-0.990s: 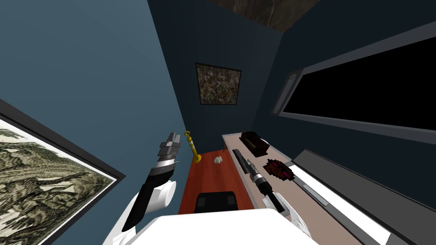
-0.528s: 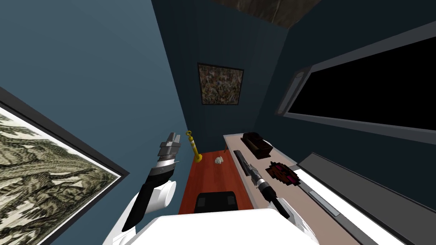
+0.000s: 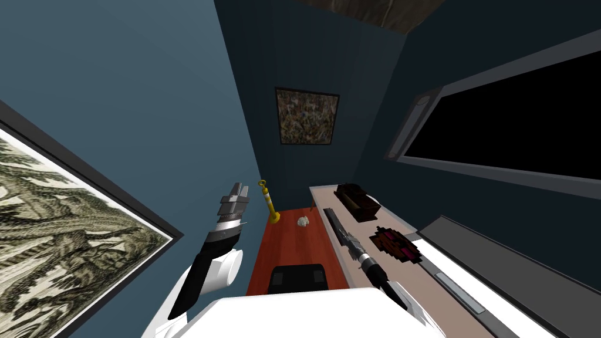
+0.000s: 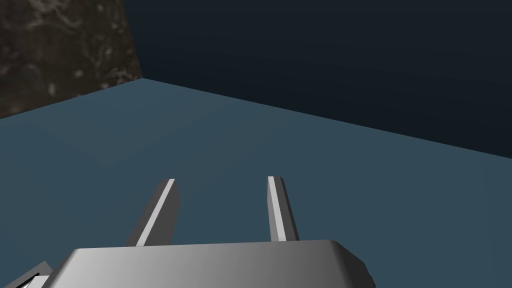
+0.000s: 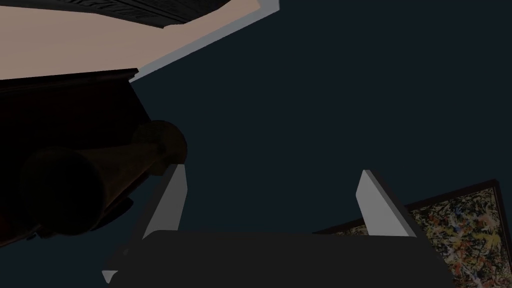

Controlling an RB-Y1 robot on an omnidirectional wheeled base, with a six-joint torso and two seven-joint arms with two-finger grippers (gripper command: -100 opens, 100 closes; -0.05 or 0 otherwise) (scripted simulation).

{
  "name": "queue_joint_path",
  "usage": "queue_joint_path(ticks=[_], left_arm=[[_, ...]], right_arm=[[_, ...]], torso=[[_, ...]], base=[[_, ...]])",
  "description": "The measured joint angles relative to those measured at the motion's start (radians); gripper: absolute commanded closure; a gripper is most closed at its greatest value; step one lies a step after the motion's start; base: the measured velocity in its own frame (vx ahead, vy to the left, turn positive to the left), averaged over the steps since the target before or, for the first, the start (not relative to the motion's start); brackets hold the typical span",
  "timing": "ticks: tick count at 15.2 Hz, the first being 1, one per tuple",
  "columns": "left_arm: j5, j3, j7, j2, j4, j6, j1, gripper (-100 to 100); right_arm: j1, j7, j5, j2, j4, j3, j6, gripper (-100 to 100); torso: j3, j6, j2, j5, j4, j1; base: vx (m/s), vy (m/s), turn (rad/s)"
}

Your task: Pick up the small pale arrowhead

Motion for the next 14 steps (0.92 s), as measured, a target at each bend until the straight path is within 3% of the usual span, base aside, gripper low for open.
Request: queue_joint_path(ticks=[10,14], left_arm=[[0.000,0.000,0.000,0.000,0.000,0.000,0.000,0],[0.000,0.000,0.000,0.000,0.000,0.000,0.000,0]], right_arm=[[-0.018,0.056,0.025,-0.019,0.136,0.009,-0.021,-100],[-0.046,0.094,0.041,-0.029,0.248,0.015,-0.054,-100]], torso=[[0.000,0.000,0.000,0.000,0.000,0.001],[0.000,0.000,0.000,0.000,0.000,0.000]], base=[[0.005,-0.010,0.042],[0.007,-0.015,0.085]])
